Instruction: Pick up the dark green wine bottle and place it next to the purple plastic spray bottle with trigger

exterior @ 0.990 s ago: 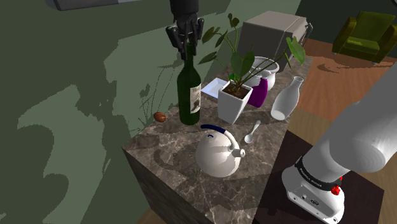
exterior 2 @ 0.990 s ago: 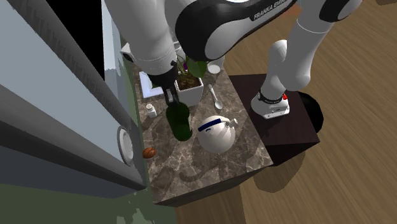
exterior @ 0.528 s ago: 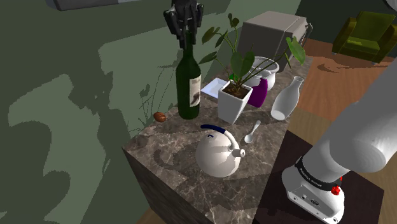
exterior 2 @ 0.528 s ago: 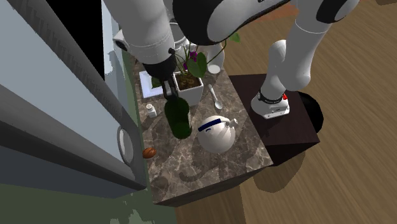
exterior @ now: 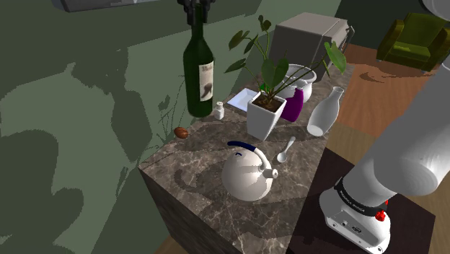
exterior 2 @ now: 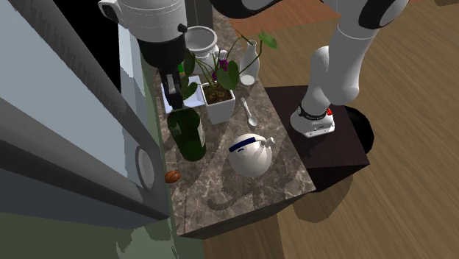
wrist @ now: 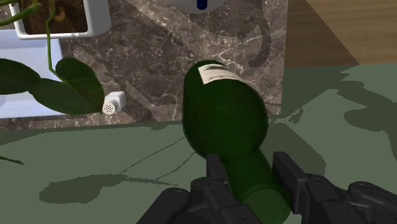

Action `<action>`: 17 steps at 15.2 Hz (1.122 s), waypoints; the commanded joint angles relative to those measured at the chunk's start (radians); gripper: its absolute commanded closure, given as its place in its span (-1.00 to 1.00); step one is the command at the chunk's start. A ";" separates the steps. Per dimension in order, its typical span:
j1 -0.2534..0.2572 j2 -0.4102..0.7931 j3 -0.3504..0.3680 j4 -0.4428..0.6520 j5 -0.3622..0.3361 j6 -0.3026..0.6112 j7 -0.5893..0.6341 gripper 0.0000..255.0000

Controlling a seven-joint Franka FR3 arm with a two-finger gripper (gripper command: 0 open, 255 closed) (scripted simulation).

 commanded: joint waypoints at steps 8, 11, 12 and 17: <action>0.029 0.097 0.014 0.258 -0.042 -0.167 0.019 1.00; 0.050 0.150 0.019 0.378 -0.066 -0.237 0.026 1.00; 0.060 0.171 0.021 0.425 -0.077 -0.264 0.029 1.00; 0.072 0.218 0.019 0.558 -0.100 -0.351 0.014 1.00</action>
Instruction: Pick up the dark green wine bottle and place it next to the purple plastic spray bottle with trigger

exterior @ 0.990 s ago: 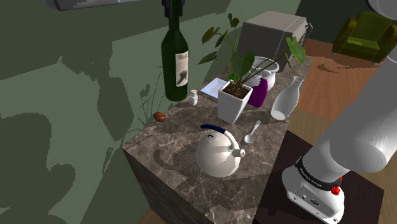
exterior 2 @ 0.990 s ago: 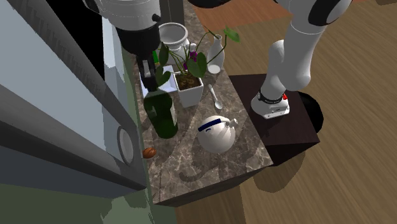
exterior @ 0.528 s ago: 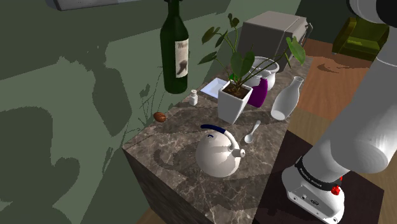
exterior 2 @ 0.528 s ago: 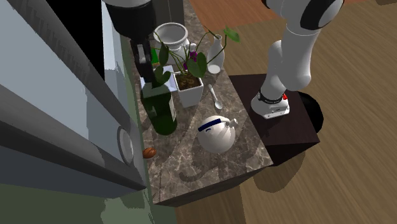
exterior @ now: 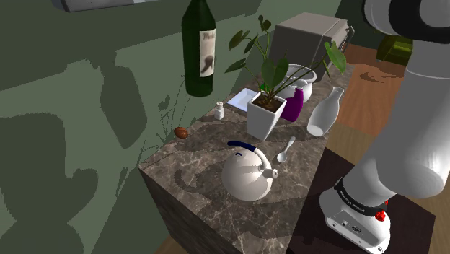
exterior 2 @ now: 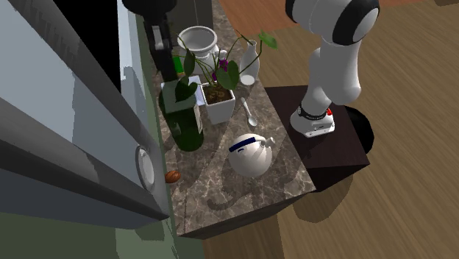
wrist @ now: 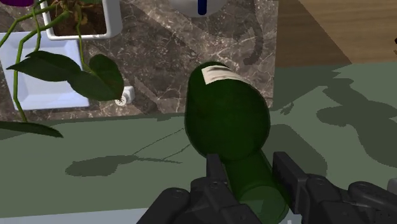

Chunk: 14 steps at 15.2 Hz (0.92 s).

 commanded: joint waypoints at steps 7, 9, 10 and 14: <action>-0.205 -0.287 -0.083 -0.382 0.141 0.116 -0.201 1.00; -0.237 -0.336 -0.115 -0.441 0.161 0.127 -0.258 1.00; -0.251 -0.358 -0.132 -0.467 0.168 0.132 -0.286 1.00; -0.301 -0.429 -0.198 -0.548 0.187 0.142 -0.397 1.00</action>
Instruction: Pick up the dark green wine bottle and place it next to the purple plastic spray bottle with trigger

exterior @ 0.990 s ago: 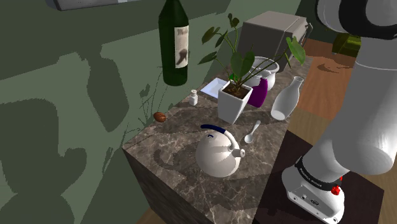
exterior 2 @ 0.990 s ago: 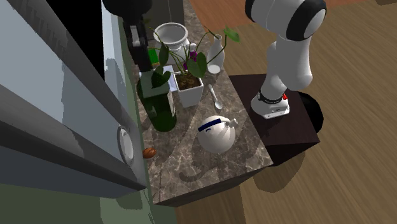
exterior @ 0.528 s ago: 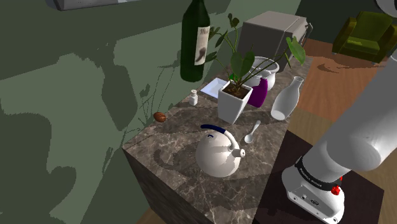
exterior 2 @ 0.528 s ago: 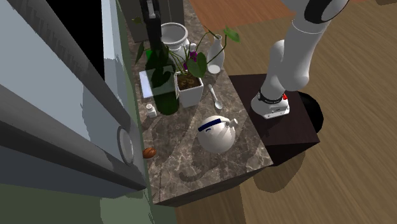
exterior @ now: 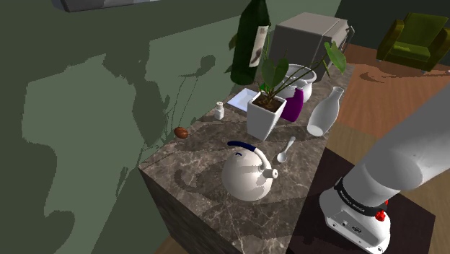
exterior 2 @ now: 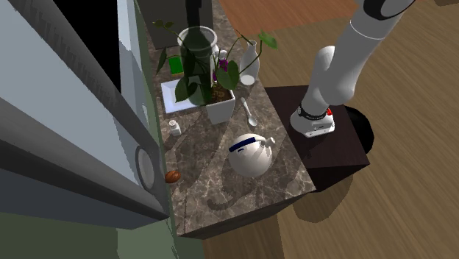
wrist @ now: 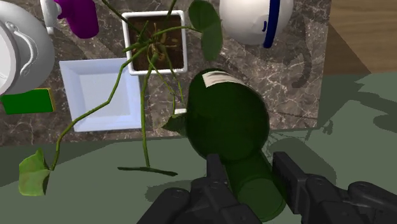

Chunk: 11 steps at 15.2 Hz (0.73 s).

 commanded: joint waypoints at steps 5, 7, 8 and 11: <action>-0.064 -0.077 -0.099 -0.089 0.011 0.008 -0.163 1.00; -0.085 -0.091 -0.132 -0.103 0.010 0.007 -0.217 1.00; -0.095 -0.095 -0.149 -0.108 0.009 0.007 -0.244 1.00; -0.124 -0.102 -0.199 -0.115 0.004 0.004 -0.324 1.00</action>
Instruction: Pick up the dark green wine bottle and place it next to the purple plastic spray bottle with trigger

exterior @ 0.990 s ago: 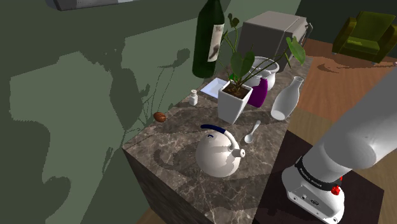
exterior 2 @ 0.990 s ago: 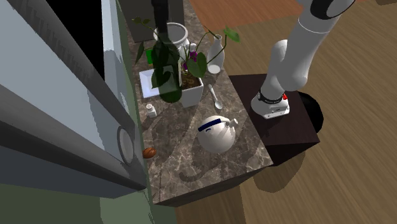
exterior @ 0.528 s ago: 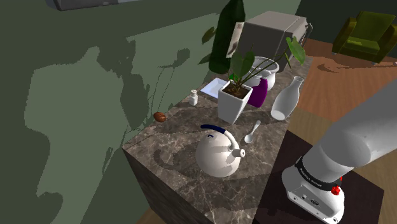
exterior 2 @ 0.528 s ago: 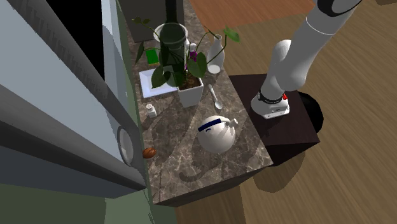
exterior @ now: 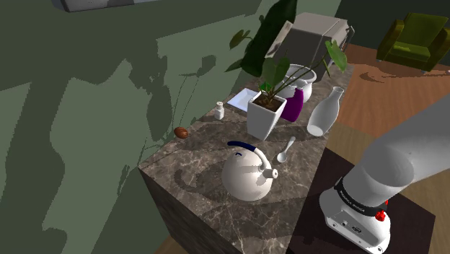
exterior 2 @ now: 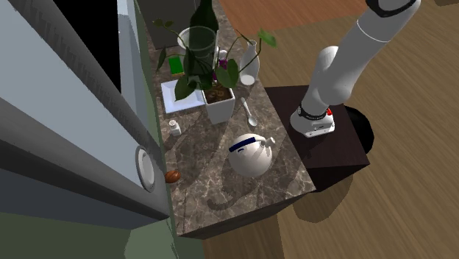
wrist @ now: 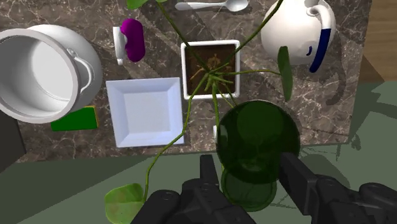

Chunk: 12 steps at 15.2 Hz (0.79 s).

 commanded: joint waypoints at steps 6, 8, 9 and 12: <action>-0.071 0.008 -0.121 0.007 -0.012 -0.006 -0.194 1.00; -0.091 0.025 -0.155 0.026 -0.013 -0.010 -0.248 1.00; -0.102 0.035 -0.172 0.038 -0.013 -0.013 -0.275 1.00; -0.135 0.074 -0.223 0.084 -0.008 -0.023 -0.358 1.00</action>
